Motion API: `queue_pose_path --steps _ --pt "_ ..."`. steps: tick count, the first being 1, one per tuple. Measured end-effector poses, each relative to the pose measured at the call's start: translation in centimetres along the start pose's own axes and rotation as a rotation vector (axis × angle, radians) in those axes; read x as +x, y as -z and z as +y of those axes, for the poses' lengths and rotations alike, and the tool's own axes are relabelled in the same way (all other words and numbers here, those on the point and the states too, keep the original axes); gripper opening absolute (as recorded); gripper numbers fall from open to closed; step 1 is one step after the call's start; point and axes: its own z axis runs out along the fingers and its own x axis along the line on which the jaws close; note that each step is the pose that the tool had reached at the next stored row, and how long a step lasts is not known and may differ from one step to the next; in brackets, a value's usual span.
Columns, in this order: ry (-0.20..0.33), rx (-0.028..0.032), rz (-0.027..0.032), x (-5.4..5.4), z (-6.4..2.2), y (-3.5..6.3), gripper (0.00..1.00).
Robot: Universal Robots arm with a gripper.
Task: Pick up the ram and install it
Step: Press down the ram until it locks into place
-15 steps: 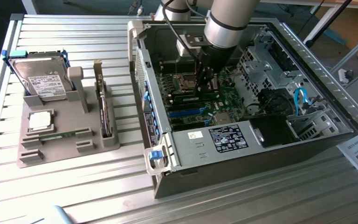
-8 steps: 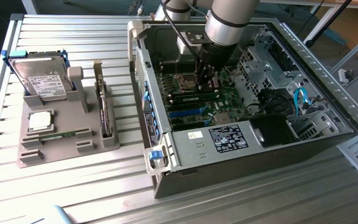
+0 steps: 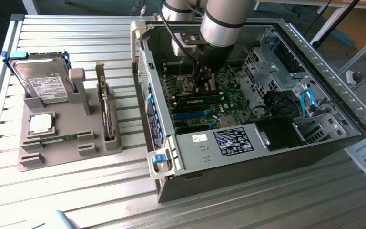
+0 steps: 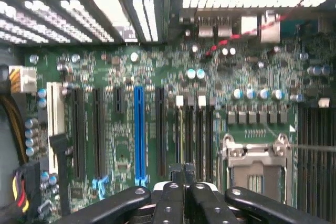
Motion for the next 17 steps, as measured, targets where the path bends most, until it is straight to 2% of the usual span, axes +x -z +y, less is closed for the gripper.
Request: queue_pose_path --steps 3,7,10,17 --pt "0.000 0.0029 -0.0001 0.0 1.60 -0.02 0.10" --pt "0.000 0.0042 0.0000 0.0 2.66 -0.02 0.10" --pt "0.000 0.0045 -0.0001 0.0 3.03 -0.03 0.10" --pt "0.000 0.0045 -0.0001 0.1 3.07 -0.03 0.10"
